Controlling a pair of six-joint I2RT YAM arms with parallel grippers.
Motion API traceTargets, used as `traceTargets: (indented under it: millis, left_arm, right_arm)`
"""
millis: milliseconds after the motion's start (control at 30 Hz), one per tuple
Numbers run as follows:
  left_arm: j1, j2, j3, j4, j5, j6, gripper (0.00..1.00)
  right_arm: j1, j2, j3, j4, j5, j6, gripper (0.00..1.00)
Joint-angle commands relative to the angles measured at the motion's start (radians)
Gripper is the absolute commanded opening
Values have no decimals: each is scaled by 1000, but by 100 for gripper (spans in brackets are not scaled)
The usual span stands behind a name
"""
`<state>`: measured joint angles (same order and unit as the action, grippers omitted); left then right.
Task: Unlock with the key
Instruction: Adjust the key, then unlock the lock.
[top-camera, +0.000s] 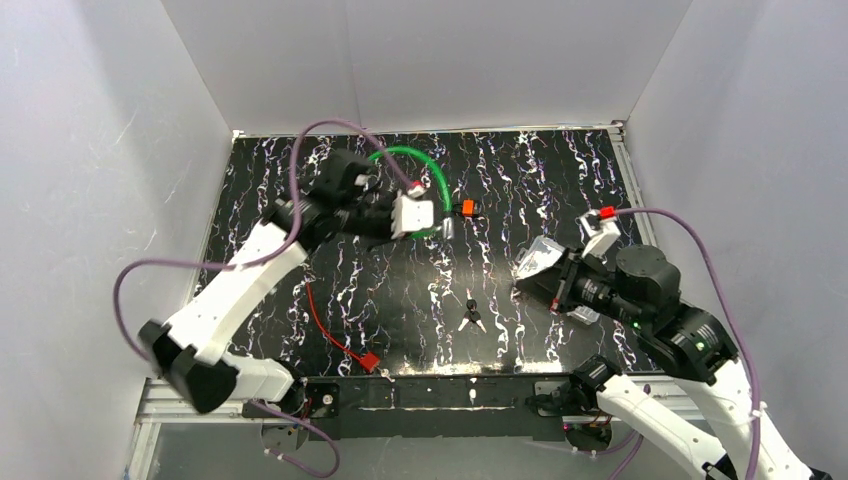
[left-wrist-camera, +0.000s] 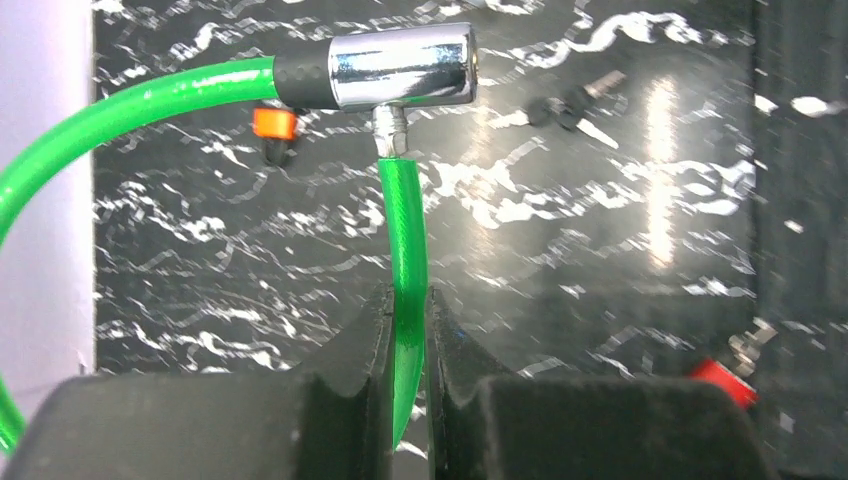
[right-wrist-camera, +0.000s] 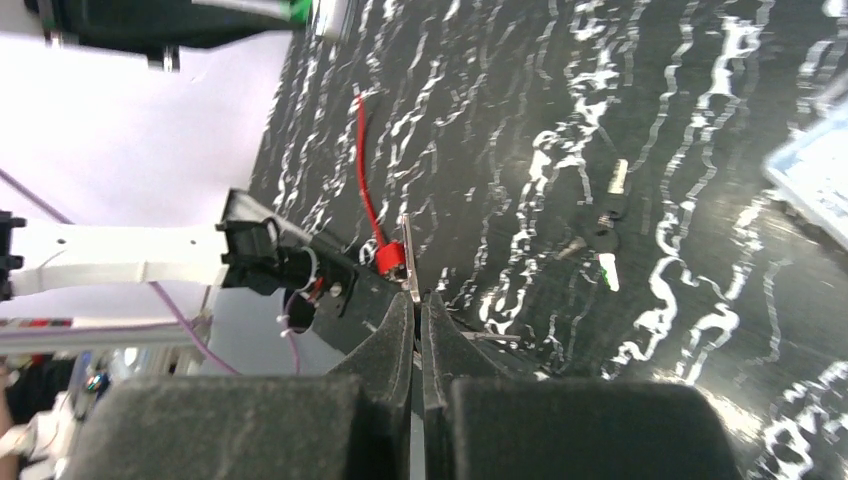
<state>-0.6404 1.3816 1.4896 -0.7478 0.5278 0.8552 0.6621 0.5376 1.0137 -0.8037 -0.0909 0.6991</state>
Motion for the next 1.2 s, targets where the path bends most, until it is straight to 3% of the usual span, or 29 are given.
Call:
traceTargets:
  millis: [0, 300, 533, 700, 1167]
  left_arm:
    - [-7, -150, -119, -99, -27, 0, 0]
    - [-8, -182, 5, -114, -73, -160, 0]
    - [-10, -153, 68, -72, -182, -331, 0]
    - [-29, -156, 57, -49, -248, -362, 0]
    - [-87, -198, -7, 31, -424, -303, 0]
  right_arm:
    - [-2, 63, -45, 210, -216, 12, 1]
    - [-3, 258, 14, 375, -490, 16, 1]
    - [-3, 357, -3, 591, -548, 162, 1]
    - [-3, 421, 16, 693, -557, 236, 1]
    - [-2, 505, 29, 767, -435, 280, 1]
